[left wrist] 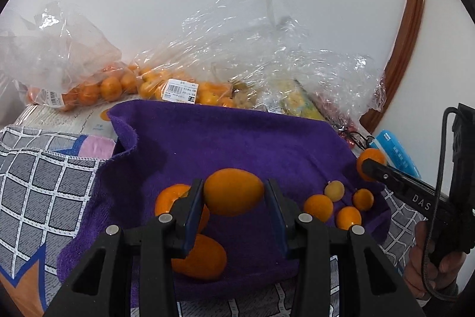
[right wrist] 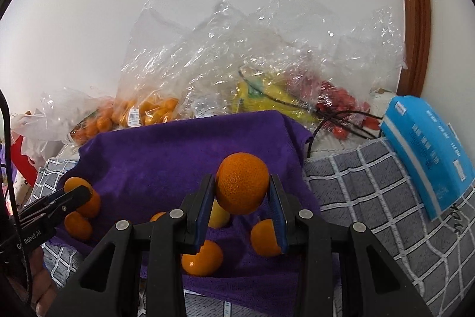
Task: Organize fruits
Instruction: 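Lower the round orange onto the towel and open the right tool while the left tool releases its oval orange, then withdraw both tools and grasp the red apple with the right tool, then grasp the small greenish fruit on the bedspread with the left tool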
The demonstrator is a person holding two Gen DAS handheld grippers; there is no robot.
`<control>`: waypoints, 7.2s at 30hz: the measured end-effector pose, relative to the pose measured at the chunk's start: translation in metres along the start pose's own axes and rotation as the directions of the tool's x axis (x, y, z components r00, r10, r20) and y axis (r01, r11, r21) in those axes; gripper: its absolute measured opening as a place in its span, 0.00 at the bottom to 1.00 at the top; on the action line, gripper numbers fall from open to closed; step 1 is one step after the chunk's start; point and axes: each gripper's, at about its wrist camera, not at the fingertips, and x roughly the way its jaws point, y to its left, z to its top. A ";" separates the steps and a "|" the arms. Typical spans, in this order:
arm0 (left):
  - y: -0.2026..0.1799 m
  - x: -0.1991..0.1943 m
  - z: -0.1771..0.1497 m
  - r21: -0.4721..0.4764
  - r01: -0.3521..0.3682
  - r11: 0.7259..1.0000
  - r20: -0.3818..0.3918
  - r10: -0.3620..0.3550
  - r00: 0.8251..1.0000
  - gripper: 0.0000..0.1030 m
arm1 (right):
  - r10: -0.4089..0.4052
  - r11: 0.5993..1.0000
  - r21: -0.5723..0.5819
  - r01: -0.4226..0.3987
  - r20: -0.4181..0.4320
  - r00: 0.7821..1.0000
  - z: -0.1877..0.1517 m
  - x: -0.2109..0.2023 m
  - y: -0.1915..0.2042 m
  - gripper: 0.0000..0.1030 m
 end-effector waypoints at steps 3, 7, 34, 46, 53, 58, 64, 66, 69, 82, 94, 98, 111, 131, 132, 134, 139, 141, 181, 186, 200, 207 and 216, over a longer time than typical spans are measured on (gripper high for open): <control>0.001 0.001 -0.001 -0.003 0.002 1.000 0.004 -0.002 1.000 0.38 | 0.008 1.000 -0.007 -0.008 -0.002 1.000 -0.004 0.004 0.002 0.35; 0.003 0.003 -0.001 -0.010 0.001 1.000 0.004 -0.001 1.000 0.38 | 0.002 1.000 -0.013 -0.003 -0.013 1.000 -0.007 0.011 0.004 0.35; -0.012 0.007 -0.005 0.075 -0.023 0.997 0.002 0.023 1.000 0.38 | -0.045 0.999 -0.032 0.044 -0.032 0.998 -0.017 0.022 0.003 0.36; -0.010 0.013 -0.006 0.075 -0.030 0.997 -0.031 0.032 0.999 0.38 | -0.048 0.998 -0.040 0.047 -0.032 0.998 -0.017 0.022 0.003 0.36; -0.010 0.013 -0.006 0.080 -0.033 0.996 -0.033 0.036 0.999 0.38 | -0.062 0.997 -0.056 0.060 -0.030 0.998 -0.018 0.021 0.006 0.36; -0.010 0.013 -0.006 0.079 -0.031 0.996 -0.032 0.034 0.999 0.40 | -0.063 0.996 -0.058 0.062 -0.020 0.998 -0.017 0.018 0.005 0.40; -0.012 0.011 -0.008 0.087 -0.031 0.996 -0.025 0.034 0.999 0.47 | -0.065 0.996 -0.054 0.065 -0.007 0.998 -0.014 0.010 0.006 0.48; -0.013 0.011 -0.008 0.089 -0.038 0.995 -0.022 0.040 0.999 0.49 | -0.066 0.996 -0.054 0.066 0.005 0.998 -0.013 0.006 0.007 0.50; -0.014 0.008 -0.008 0.085 -0.044 0.995 -0.012 0.045 0.999 0.55 | -0.062 0.997 -0.056 0.062 0.015 0.998 -0.012 0.002 0.009 0.53; -0.008 -0.004 -0.004 0.034 -0.051 0.998 0.033 0.050 0.998 0.59 | -0.052 0.998 -0.043 0.053 0.035 0.998 -0.008 -0.034 0.020 0.57; 0.003 -0.060 0.017 -0.023 -0.023 0.999 0.067 0.025 0.997 0.59 | 0.001 0.999 -0.054 -0.003 -0.032 0.999 -0.046 -0.070 0.057 0.45; 0.016 -0.071 0.005 0.024 -0.135 0.991 0.030 0.134 0.990 0.59 | 0.029 0.998 -0.059 -0.034 -0.081 0.996 -0.069 -0.063 0.074 0.35; 0.078 -0.088 -0.044 -0.057 -0.152 0.987 -0.017 0.151 0.988 0.59 | 0.040 0.989 -0.136 -0.062 -0.163 0.986 -0.092 -0.048 0.116 0.32; 0.086 -0.088 -0.043 -0.115 -0.124 0.986 -0.019 0.123 0.992 0.60 | 0.001 0.981 -0.191 -0.044 -0.219 0.976 -0.099 -0.020 0.128 0.25; 0.087 -0.087 -0.043 -0.117 -0.127 0.985 -0.023 0.125 0.992 0.60 | 0.009 0.982 -0.182 -0.050 -0.218 0.976 -0.099 -0.020 0.127 0.24; 0.087 -0.085 -0.044 -0.117 -0.126 0.985 -0.028 0.124 0.992 0.60 | 0.020 0.985 -0.166 -0.056 -0.215 0.976 -0.099 -0.022 0.125 0.24; 0.084 -0.080 -0.045 -0.091 -0.157 0.983 -0.029 0.155 0.987 0.59 | 0.046 0.987 -0.145 -0.075 -0.194 0.980 -0.099 -0.030 0.121 0.24; 0.082 -0.079 -0.047 -0.081 -0.150 0.985 -0.032 0.148 0.988 0.59 | 0.046 0.987 -0.142 -0.073 -0.185 0.982 -0.099 -0.035 0.119 0.24; -0.059 -0.033 -0.069 0.122 -0.083 0.989 -0.198 0.106 0.974 0.53 | -0.066 0.997 -0.032 0.065 -0.063 0.996 -0.133 -0.146 -0.026 0.24; -0.070 -0.022 -0.067 0.096 -0.064 0.993 -0.206 0.083 0.975 0.50 | -0.075 0.997 -0.020 0.074 -0.045 0.996 -0.132 -0.149 -0.039 0.24; -0.086 0.013 -0.064 0.076 -0.112 0.991 -0.243 0.127 0.962 0.33 | -0.089 0.996 0.016 0.089 -0.024 0.996 -0.133 -0.160 -0.067 0.24; -0.091 0.013 -0.065 0.095 -0.116 0.989 -0.236 0.136 0.962 0.23 | -0.109 0.993 0.047 0.110 -0.031 0.994 -0.136 -0.166 -0.076 0.24; -0.095 -0.021 -0.075 0.136 -0.096 0.986 -0.207 0.123 0.971 0.23 | -0.099 0.993 0.052 0.102 -0.052 0.994 -0.136 -0.173 -0.063 0.24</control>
